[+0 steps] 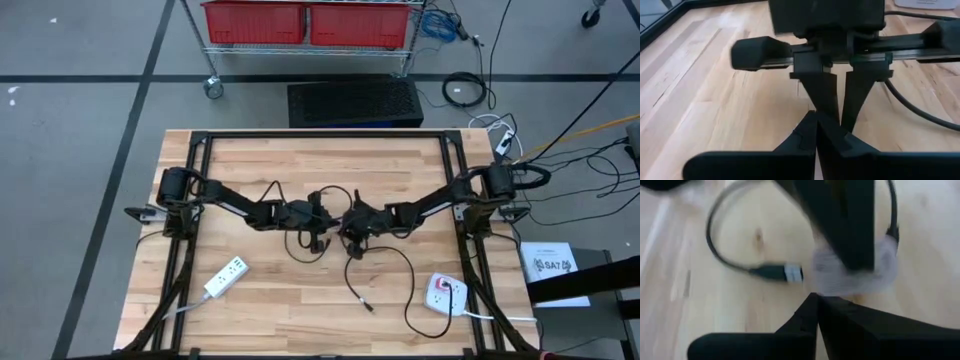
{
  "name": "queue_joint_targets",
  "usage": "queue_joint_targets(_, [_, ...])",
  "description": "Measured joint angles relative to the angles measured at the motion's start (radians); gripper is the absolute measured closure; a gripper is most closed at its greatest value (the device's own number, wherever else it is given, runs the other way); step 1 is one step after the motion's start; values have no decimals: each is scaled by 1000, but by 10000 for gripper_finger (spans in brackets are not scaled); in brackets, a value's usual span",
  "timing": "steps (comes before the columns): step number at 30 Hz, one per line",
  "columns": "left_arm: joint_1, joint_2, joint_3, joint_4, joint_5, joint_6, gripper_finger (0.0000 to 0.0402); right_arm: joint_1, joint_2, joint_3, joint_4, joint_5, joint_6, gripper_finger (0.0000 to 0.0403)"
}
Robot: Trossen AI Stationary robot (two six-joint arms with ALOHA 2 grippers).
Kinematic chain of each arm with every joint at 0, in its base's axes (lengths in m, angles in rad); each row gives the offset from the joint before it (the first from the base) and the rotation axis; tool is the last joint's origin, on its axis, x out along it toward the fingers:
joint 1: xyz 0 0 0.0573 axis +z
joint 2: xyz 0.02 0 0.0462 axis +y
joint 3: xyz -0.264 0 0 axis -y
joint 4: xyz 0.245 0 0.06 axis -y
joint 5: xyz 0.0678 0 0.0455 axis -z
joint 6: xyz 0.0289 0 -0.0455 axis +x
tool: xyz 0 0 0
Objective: Insert USB
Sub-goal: Insert the pink charger adapter into the left white outlet extension
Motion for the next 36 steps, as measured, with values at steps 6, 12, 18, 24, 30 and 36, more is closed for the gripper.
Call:
queue_joint_targets(6, [1,0,0,-1,0,3,393,-1,-67,2,-204,1,51,379])
queue_joint_targets(12, [11,-21,-1,-49,-2,-1,397,5,-198,-1,-339,5,37,328])
queue_joint_targets(18, [-14,-174,-1,-365,-7,0,399,30,-267,12,-354,3,-105,274])
queue_joint_targets(24, [-131,-368,-1,-783,-44,-83,400,33,-223,158,-524,5,-209,229])
queue_joint_targets(30, [-314,-472,-1,-1134,-65,-317,400,21,-133,358,-701,5,-366,209])
queue_joint_targets(36, [-493,-493,-1,-1356,-56,-555,401,1,59,596,-966,5,-491,208])
